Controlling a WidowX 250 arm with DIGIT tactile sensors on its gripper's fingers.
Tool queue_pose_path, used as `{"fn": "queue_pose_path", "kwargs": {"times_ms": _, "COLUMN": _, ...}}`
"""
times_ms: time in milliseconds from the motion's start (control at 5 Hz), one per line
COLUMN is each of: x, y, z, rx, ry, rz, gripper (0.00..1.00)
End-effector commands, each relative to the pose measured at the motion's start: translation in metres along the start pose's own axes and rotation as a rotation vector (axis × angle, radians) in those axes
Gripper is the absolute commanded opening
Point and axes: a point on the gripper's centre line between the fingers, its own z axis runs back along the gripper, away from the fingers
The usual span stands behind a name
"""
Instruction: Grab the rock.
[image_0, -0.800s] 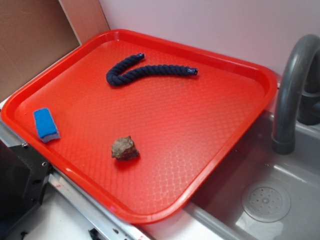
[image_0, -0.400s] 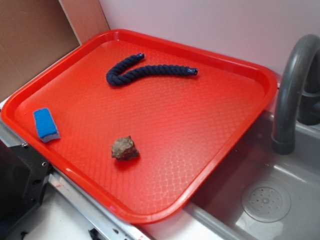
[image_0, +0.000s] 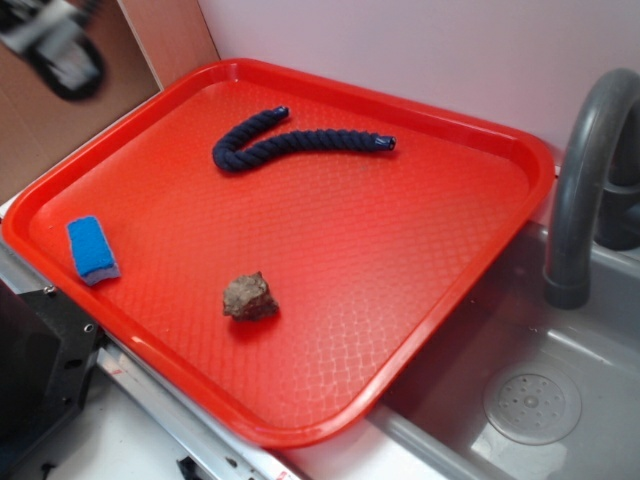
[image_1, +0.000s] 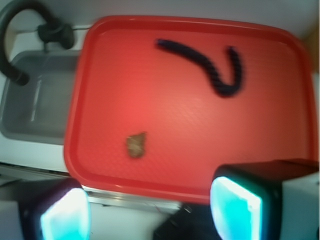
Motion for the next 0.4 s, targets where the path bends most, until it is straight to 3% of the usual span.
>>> {"fn": "queue_pose_path", "kwargs": {"times_ms": 0, "x": 0.018, "y": -0.026, "z": -0.059, "rx": 0.073, "ry": 0.039, "rz": -0.113, "gripper": 1.0}}
{"fn": "queue_pose_path", "kwargs": {"times_ms": 200, "x": 0.012, "y": -0.025, "z": -0.093, "rx": 0.143, "ry": 0.144, "rz": -0.188, "gripper": 1.0}}
